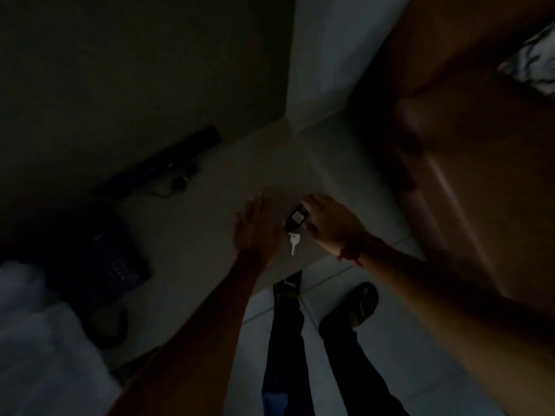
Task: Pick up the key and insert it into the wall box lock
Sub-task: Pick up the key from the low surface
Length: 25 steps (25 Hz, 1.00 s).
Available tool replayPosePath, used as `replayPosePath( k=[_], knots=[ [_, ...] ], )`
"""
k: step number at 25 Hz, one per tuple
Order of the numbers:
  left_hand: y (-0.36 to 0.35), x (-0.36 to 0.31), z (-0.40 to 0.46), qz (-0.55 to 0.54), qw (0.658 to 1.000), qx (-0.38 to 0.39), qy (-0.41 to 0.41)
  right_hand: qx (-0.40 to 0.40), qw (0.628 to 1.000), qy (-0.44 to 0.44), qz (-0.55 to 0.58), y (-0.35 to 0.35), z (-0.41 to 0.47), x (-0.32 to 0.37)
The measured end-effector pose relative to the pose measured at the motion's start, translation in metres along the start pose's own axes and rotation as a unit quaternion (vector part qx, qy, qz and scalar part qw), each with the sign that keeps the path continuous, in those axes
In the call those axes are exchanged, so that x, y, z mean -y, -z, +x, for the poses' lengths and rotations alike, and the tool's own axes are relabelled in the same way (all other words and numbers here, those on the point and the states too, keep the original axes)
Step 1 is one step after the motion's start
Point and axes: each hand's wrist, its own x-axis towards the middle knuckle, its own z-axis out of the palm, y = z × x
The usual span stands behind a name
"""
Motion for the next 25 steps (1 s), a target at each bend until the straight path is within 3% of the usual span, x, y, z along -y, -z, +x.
replayPosePath(
  k=[5, 13, 25],
  knots=[
    [-0.07, 0.017, 0.002, -0.007, 0.995, -0.093, 0.031, -0.009, 0.993, 0.085, -0.078, -0.061, 0.026, -0.008],
    [-0.106, 0.02, 0.015, -0.005, 0.982, -0.187, 0.042, -0.089, 0.98, 0.115, -0.137, -0.089, 0.054, -0.011],
    [-0.109, 0.022, 0.014, 0.002, 0.981, -0.19, 0.047, -0.012, 0.99, 0.105, -0.098, -0.095, 0.059, -0.019]
  ],
)
